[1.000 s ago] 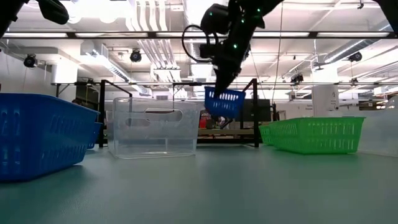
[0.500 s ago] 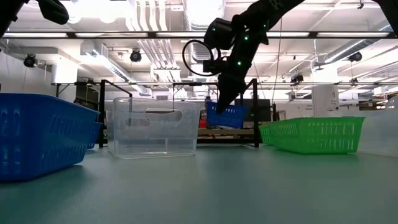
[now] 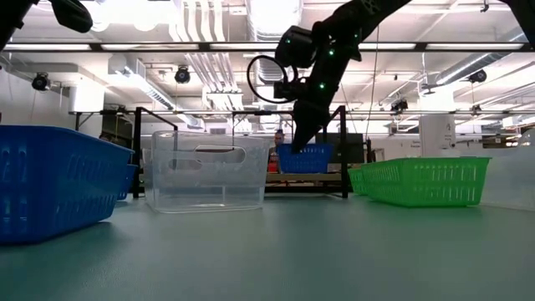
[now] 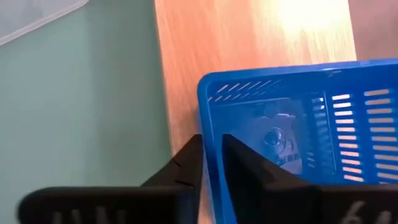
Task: Stack baskets on shelf by color
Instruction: Put the right blue bin on the shelf, then put the right green bin on the shelf
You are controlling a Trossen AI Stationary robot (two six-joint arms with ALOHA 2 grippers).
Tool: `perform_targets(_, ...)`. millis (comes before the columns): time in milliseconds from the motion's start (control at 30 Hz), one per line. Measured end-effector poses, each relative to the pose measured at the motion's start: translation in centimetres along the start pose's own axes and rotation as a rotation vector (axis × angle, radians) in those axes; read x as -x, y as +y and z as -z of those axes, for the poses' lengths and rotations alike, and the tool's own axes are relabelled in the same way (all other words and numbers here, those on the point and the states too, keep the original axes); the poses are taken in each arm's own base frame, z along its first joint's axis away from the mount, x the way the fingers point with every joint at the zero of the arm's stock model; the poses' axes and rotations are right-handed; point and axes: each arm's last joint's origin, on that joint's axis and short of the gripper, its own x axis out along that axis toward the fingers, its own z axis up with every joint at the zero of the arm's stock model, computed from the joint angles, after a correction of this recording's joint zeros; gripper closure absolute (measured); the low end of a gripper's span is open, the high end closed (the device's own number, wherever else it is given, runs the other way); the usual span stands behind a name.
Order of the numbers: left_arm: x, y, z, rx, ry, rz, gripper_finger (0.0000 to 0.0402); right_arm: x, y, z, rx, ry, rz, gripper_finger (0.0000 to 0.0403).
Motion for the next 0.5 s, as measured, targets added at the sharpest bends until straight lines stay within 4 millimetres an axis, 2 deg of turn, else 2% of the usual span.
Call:
perform_targets(133,0.0,0.0,-0.1,-0.007,-0.005,0.001,0.0323,0.2,-0.1,-0.2,-0.001,-0.003,0.0,0.0301)
perform_targets(233,0.0,0.0,-0.1,-0.008,-0.006,0.001,0.0323,1.4,0.0,-0.9,-0.026,-0.025,0.001,0.0275)
perform_targets(367,0.0,0.0,-0.1,-0.009,-0.007,0.001,0.0323,4.3,0.9,-1.8,-0.047,-0.022,-0.026,0.0256)
perform_targets(500,0.0,0.0,-0.1,-0.008,-0.006,0.001,0.0323,7.9,3.3,-2.0,-0.045,-0.052,-0.064,0.0255)
